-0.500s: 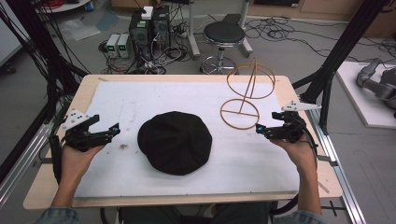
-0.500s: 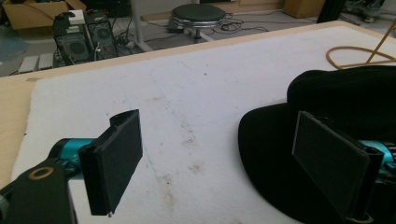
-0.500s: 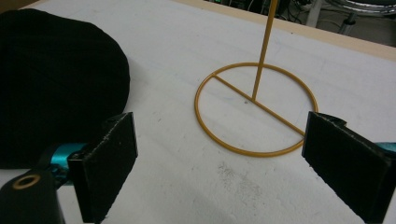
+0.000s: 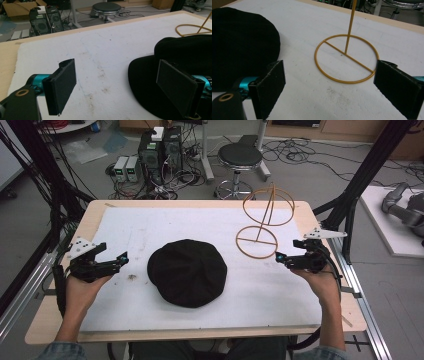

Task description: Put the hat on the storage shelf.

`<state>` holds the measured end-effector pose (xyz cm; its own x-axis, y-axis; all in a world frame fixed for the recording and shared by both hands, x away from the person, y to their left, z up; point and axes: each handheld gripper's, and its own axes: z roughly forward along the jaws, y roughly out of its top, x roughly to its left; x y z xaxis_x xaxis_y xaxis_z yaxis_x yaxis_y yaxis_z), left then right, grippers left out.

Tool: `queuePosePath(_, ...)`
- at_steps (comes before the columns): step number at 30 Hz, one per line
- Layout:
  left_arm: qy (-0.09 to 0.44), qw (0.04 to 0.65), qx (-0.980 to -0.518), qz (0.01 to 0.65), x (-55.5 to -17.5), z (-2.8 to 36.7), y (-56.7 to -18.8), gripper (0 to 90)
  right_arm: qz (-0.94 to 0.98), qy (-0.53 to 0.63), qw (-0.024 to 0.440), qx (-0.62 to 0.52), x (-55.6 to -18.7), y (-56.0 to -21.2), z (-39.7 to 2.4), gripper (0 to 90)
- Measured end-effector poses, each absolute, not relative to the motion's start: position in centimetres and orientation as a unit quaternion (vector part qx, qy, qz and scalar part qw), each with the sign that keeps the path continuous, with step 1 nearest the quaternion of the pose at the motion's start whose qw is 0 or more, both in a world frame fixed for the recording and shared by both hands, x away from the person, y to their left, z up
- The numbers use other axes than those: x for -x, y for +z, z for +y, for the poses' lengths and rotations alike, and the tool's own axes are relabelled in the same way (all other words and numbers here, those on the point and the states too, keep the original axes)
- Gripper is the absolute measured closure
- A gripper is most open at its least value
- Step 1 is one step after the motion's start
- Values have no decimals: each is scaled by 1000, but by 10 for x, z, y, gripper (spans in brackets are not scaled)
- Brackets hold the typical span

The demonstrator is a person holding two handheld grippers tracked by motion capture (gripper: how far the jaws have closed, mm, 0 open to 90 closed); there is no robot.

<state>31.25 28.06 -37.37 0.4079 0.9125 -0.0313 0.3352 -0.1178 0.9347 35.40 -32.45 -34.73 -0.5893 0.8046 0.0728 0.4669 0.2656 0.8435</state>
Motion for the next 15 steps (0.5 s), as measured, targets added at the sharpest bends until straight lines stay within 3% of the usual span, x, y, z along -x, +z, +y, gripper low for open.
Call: queuePosePath(15, 302, 482, -686, 454, -311, 282, -373, 169, 776, 444, 188, -405, -356, -348, -320, 101)
